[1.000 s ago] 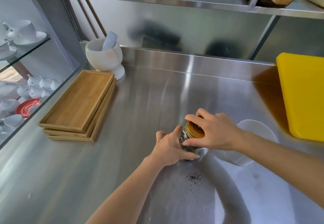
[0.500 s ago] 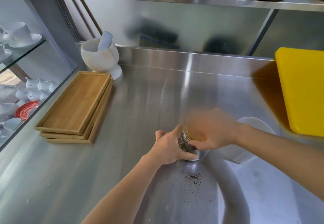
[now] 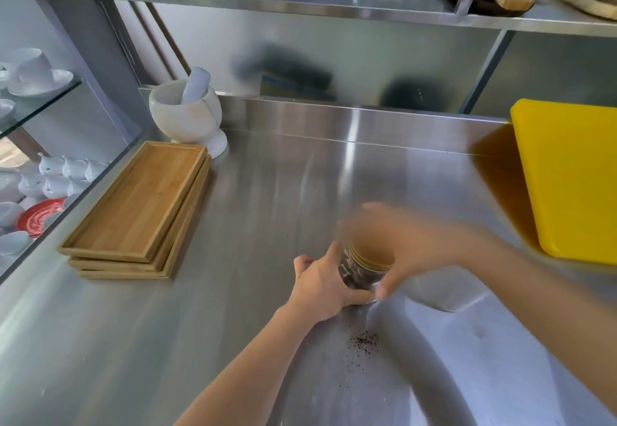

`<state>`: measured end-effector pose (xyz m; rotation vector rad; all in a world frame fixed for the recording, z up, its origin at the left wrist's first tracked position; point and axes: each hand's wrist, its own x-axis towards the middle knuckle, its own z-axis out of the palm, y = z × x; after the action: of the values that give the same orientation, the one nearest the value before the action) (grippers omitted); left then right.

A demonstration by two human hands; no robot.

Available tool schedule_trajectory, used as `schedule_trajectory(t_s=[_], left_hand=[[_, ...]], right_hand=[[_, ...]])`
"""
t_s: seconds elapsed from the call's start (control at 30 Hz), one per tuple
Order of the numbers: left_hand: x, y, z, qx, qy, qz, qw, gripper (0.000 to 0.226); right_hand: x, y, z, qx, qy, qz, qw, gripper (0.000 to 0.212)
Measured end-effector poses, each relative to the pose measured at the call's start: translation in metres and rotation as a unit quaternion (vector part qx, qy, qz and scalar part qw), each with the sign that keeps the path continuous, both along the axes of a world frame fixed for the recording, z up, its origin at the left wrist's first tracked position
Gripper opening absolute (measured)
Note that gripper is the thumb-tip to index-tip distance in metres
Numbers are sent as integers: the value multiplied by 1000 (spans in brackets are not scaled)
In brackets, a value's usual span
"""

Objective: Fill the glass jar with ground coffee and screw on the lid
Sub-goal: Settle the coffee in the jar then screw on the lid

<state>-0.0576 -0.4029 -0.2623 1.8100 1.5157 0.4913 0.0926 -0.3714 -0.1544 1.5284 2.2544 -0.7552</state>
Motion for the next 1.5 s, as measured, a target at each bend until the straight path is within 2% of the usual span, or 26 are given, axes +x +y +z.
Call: schedule_trajectory(t_s=[0.1, 0.17, 0.2, 0.27, 0.3, 0.4, 0.53, 0.63, 0.77, 1.0, 1.1, 1.2, 1.33, 1.37, 1.43, 1.5], left_hand=[[0, -1, 6, -4, 23, -9, 1000, 80], [-1, 0, 9, -11, 14, -22, 1000, 85], [-2, 0, 9, -17, 8, -23, 1000, 89], [-2, 0, 9, -28, -2, -20, 999, 93], [-3, 0, 8, -35, -1, -19, 999, 91], [-7, 3, 10, -36, 0, -37, 999, 69], [-10, 11, 10, -48, 7, -85, 995, 78], [-8, 11, 8, -35, -3, -72, 997, 73], [-8, 7, 10, -24, 12, -60, 998, 72], [-7, 4, 15, -37, 19, -56, 998, 71], [-8, 4, 14, -38, 14, -57, 998, 65], [-10, 5, 15, -49, 8, -58, 997, 66], [-16, 11, 17, -82, 23, -69, 994, 66], [-18, 13, 15, -92, 8, -75, 993, 70], [-26, 14, 26, -124, -48, -63, 989, 94], [-38, 18, 46, -124, -104, -35, 986, 101]], right_hand=[[11, 4, 7, 21, 48, 86, 995, 82], [9, 0, 4, 99, 48, 79, 991, 62], [5, -2, 1, 162, 13, 72, 984, 58], [-3, -5, -6, 275, -67, 68, 957, 71], [-6, -5, -7, 300, -86, 67, 948, 78], [-2, -2, -2, 296, -74, 91, 948, 83], [5, -1, -22, 337, -20, 204, 919, 66], [4, -6, -37, 351, 14, 153, 924, 55], [-1, -10, -44, 405, 31, 100, 908, 51], [-3, -15, -45, 413, 49, 63, 907, 51], [-2, -15, -42, 410, 31, 56, 910, 62], [-3, -19, -37, 362, -20, 42, 931, 71], [-2, -25, -34, 361, -7, -3, 933, 80], [-1, -27, -32, 354, 0, -16, 935, 81], [2, -30, -18, 331, 4, -51, 942, 77], [15, -31, 9, 325, 42, -87, 941, 72]])
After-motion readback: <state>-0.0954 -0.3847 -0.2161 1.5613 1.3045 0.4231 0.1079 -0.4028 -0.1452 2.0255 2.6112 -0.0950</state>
